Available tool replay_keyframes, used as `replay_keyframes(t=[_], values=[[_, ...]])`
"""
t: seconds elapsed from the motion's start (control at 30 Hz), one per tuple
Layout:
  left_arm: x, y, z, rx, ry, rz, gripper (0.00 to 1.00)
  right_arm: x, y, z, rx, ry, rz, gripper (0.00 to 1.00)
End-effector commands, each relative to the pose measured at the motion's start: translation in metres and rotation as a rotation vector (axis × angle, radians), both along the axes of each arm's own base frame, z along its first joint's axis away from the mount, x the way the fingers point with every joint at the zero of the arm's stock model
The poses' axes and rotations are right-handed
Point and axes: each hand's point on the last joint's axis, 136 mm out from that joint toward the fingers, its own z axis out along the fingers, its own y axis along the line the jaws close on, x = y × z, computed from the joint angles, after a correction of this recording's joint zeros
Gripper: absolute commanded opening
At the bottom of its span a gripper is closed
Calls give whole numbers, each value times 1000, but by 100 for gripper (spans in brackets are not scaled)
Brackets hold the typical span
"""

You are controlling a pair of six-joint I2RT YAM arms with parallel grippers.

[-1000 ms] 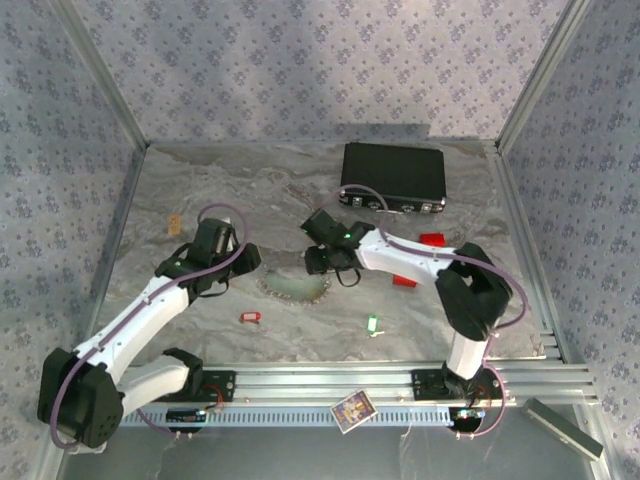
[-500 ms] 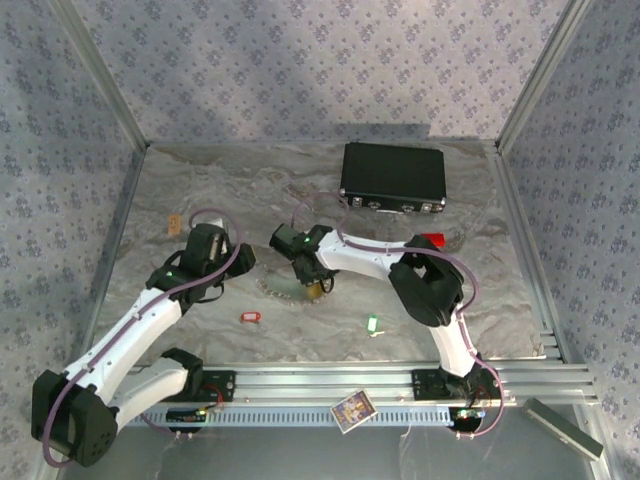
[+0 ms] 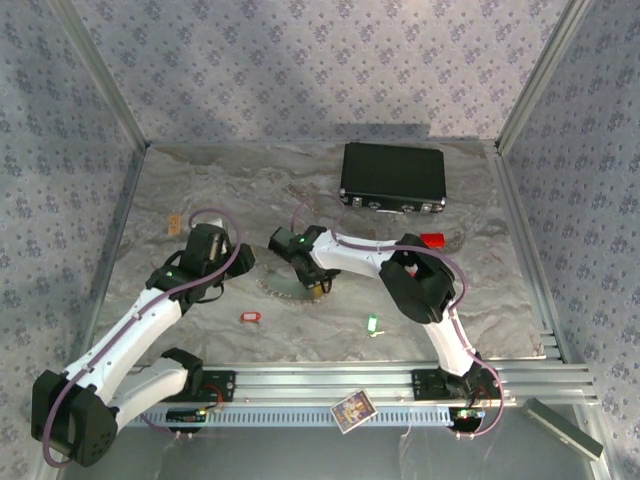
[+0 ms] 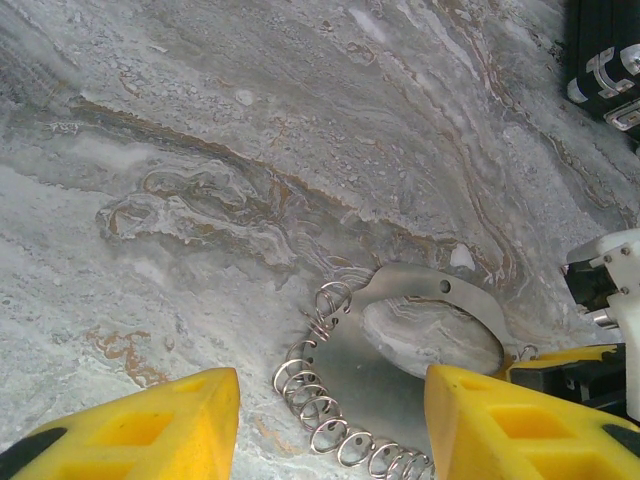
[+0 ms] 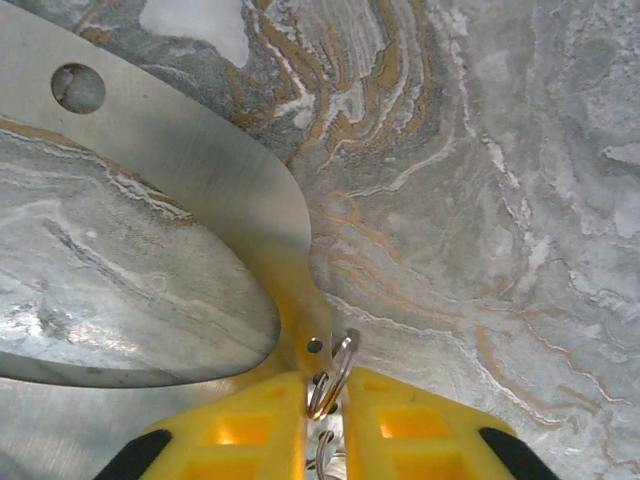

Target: Put the keys on the keyring

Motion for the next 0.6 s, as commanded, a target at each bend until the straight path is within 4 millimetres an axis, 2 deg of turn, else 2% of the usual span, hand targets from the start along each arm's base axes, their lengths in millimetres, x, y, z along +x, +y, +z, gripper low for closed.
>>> replay_keyframes(t=[0.0,0.2,0.33,0.47,0.57], values=[[-2,0,5,3,-17,0,51,2,-6,-1,-56,-6,0,15],[-2,1,5,3,-19,2,51,3,-7,-1,-71,-14,1,9],[-2,1,6,7,-20,4,51,4,-8,0,-77,-23,2,0],[-1,4,9,18,-29,9,51,8,-5,12,-41,-57,7,0],[0,7,16,46,-48,7,51,11,4,29,40,-100,30,0]])
